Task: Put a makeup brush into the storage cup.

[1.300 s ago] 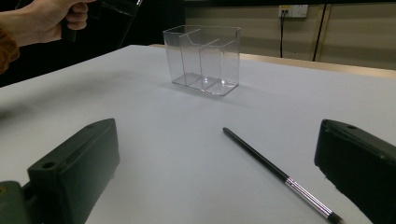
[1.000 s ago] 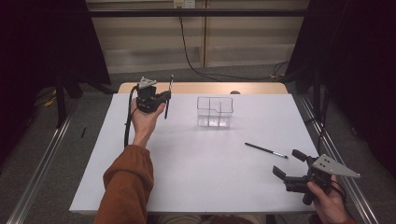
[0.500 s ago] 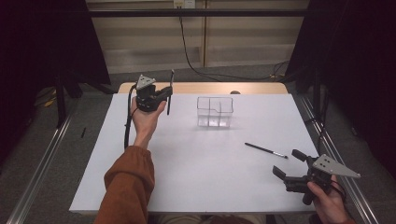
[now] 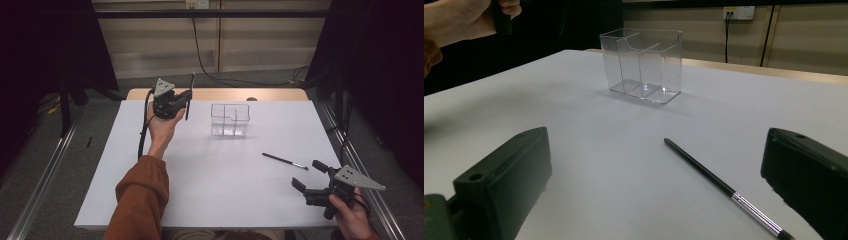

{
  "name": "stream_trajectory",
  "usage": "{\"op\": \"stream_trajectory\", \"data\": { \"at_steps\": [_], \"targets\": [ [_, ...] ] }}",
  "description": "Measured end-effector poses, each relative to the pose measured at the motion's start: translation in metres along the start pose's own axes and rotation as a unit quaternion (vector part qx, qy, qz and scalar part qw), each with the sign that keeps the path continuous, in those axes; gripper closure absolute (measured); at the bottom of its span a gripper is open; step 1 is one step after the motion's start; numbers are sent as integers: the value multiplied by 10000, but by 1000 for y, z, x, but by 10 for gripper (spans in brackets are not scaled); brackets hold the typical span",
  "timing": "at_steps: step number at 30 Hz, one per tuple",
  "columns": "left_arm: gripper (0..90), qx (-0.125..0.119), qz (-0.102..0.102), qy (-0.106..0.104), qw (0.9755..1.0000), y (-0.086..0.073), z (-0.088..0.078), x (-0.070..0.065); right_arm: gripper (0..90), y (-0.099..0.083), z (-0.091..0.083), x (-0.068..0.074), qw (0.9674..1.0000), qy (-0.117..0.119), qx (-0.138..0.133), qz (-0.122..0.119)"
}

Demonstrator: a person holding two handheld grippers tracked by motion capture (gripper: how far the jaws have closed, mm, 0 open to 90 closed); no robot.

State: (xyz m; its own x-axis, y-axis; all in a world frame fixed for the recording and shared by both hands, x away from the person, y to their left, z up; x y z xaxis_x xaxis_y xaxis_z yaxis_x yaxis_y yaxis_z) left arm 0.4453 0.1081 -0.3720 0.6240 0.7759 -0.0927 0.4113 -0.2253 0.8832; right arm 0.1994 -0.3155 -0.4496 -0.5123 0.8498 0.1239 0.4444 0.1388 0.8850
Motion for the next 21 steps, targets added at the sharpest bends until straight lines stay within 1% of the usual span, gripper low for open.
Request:
{"op": "stream_trajectory", "data": {
  "at_steps": [1, 4, 5, 7, 8, 10, 12, 14, 16, 20, 21],
  "targets": [
    [842, 17, 33, -36, 10000, 1, 1, -2, 0, 0, 0, 0, 10000, 5, -1, -2],
    [842, 3, 46, -109, 9999, 4, 4, -8, 0, 0, 0, 0, 10000, 10, 2, -4],
    [842, -1, 73, -100, 9999, 6, 5, -10, 0, 0, 0, 0, 10000, 11, 3, -6],
    [842, -8, 74, -153, 9999, 9, 7, -13, 0, 0, 0, 0, 10000, 13, -1, -2],
    [842, -17, 123, -138, 9998, 11, 7, -15, 0, 0, 0, 0, 10000, 10, -1, -6],
    [842, -53, 95, -198, 9997, 15, 9, -19, 0, 0, 0, 0, 10000, 7, -2, 2],
    [842, -71, 119, -228, 9996, 18, 10, -23, 0, 0, 0, 0, 10000, 7, -2, -2],
    [842, -106, 71, -298, 9995, 19, 12, -28, 0, 0, 0, 0, 10000, 10, -2, -5],
    [842, -98, 112, -289, 9995, 21, 14, -32, 0, 0, 0, 0, 10000, 9, -7, -5],
    [842, -118, 45, -365, 9993, 23, 17, -38, 0, 0, -1, 0, 10000, 9, -10, -7],
    [842, -101, 90, -351, 9993, 25, 17, -39, 0, 0, -1, 0, 10000, 10, -9, -12]
  ]
}}
Point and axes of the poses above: each handheld gripper's, and its own axes: z roughly forward along the jaws, y roughly out of its top, x roughly to its left, the point moved 1 cm from there along z, roughly forward along the jaws, and after that the axes turned 12 degrees about x, right-handed, at the moved point
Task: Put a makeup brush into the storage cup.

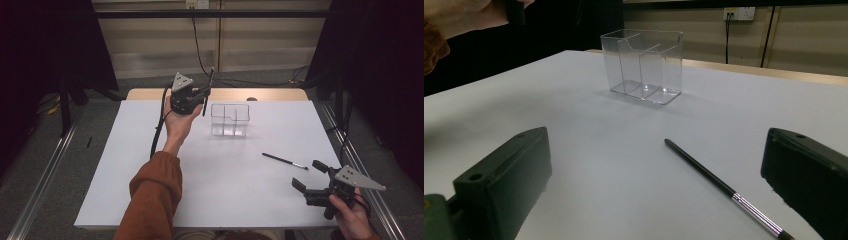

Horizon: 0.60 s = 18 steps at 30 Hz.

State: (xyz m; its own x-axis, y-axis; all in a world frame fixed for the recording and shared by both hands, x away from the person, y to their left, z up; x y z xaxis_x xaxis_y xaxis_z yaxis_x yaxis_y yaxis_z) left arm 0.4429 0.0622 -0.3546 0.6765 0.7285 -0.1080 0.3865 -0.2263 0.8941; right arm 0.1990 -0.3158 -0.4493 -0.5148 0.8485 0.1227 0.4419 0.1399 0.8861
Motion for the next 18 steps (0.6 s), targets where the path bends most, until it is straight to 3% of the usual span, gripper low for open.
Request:
{"op": "stream_trajectory", "data": {
  "at_steps": [10, 18],
  "targets": [
    [842, 3, 174, 2, 9998, 13, 13, -12, 0, 0, 0, 0, 10000, 8, 0, -2],
    [842, -20, 146, -67, 9999, 17, 24, -18, 0, 0, 0, 0, 10000, 26, 8, -6]
  ]
}}
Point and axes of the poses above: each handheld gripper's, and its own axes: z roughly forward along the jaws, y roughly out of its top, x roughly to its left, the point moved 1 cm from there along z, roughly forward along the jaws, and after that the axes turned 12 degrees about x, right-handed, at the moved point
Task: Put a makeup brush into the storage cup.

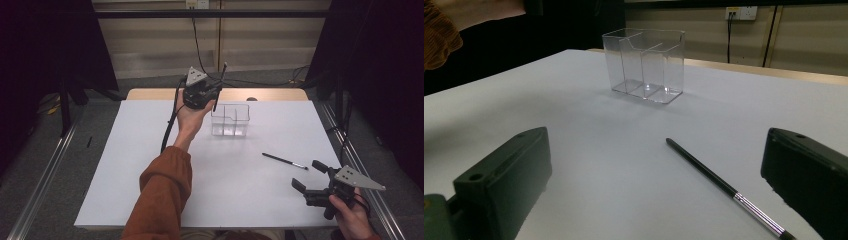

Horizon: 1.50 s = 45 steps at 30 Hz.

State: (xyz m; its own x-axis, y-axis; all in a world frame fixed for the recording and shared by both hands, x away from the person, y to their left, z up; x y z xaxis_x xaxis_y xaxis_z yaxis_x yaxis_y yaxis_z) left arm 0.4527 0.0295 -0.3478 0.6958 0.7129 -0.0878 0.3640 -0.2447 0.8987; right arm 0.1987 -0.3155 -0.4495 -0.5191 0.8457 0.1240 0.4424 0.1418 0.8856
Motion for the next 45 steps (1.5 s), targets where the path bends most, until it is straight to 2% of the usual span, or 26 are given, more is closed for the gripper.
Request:
{"op": "stream_trajectory", "data": {
  "at_steps": [6, 10, 14, 15, 19, 24, 31, 33, 37, 42, 45],
  "targets": [
    [842, 13, 53, -72, 10000, 0, 7, 0, 0, 0, 0, 0, 10000, 14, 15, -25],
    [842, 21, -28, -86, 10000, -1, 9, 2, 0, 0, 0, 0, 10000, 9, 3, -5],
    [842, 27, 52, -72, 10000, -4, 13, 4, 0, 0, 0, 0, 10000, 21, 6, -14],
    [842, 15, 18, -90, 10000, -5, 15, 5, 0, 0, 0, 1, 10000, 30, 3, -14],
    [842, 72, -42, -86, 9999, -10, 22, 8, 0, 0, 0, 0, 10000, 33, 12, -14],
    [842, 158, 24, -58, 9999, -13, 26, 8, 0, -1, 0, 0, 10000, 43, 14, 9],
    [842, 229, -62, -9, 9997, -25, 30, 10, 0, -1, 0, 1, 10000, 51, 14, -3],
    [842, 220, -141, -47, 9996, -28, 32, 10, 0, -1, 0, 0, 10000, 48, 22, -4],
    [842, 295, -56, 13, 9995, -31, 33, 11, 0, -1, 0, 0, 10000, 51, 25, -10],
    [842, 340, -94, -30, 9994, -36, 34, 12, 0, -1, 0, 0, 10000, 49, 18, -11],
    [842, 339, -28, -50, 9994, -38, 34, 10, 0, -1, 0, 0, 10000, 48, 17, -12]
  ]
}}
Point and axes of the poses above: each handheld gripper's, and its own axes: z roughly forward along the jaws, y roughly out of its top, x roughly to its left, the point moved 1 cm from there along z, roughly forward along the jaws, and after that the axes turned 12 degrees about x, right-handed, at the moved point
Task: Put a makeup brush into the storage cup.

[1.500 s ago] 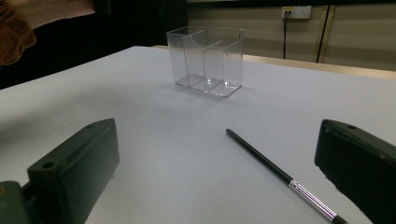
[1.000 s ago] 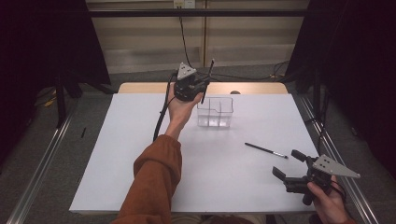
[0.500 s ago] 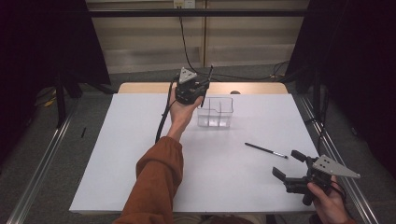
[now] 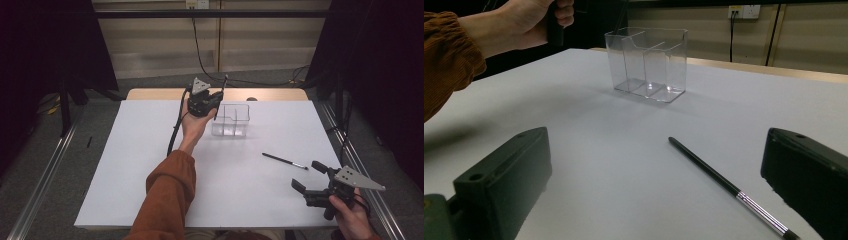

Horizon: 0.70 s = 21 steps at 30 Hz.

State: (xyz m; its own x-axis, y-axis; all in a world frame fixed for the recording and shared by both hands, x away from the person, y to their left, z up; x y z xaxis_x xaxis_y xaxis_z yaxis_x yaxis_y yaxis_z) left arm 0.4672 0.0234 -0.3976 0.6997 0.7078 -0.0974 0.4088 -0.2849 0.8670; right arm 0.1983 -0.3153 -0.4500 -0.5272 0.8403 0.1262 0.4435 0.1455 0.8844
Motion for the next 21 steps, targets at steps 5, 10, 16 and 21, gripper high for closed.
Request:
{"op": "stream_trajectory", "data": {
  "at_steps": [5, 10, 16, 21],
  "targets": [
    [842, 60, 9, 13, 10000, -5, 3, 0, 0, 0, 0, 0, 10000, -3, 17, -17],
    [842, 97, -65, 1, 9999, -9, 3, 3, 0, 0, 0, 0, 10000, 5, 7, 13],
    [842, 148, -26, 24, 9999, -12, 3, 3, 0, 0, 0, 0, 10000, -7, 13, -23],
    [842, 164, -73, 18, 9998, -15, 2, 5, 0, 0, 0, 0, 10000, -6, 11, -24]
  ]
}}
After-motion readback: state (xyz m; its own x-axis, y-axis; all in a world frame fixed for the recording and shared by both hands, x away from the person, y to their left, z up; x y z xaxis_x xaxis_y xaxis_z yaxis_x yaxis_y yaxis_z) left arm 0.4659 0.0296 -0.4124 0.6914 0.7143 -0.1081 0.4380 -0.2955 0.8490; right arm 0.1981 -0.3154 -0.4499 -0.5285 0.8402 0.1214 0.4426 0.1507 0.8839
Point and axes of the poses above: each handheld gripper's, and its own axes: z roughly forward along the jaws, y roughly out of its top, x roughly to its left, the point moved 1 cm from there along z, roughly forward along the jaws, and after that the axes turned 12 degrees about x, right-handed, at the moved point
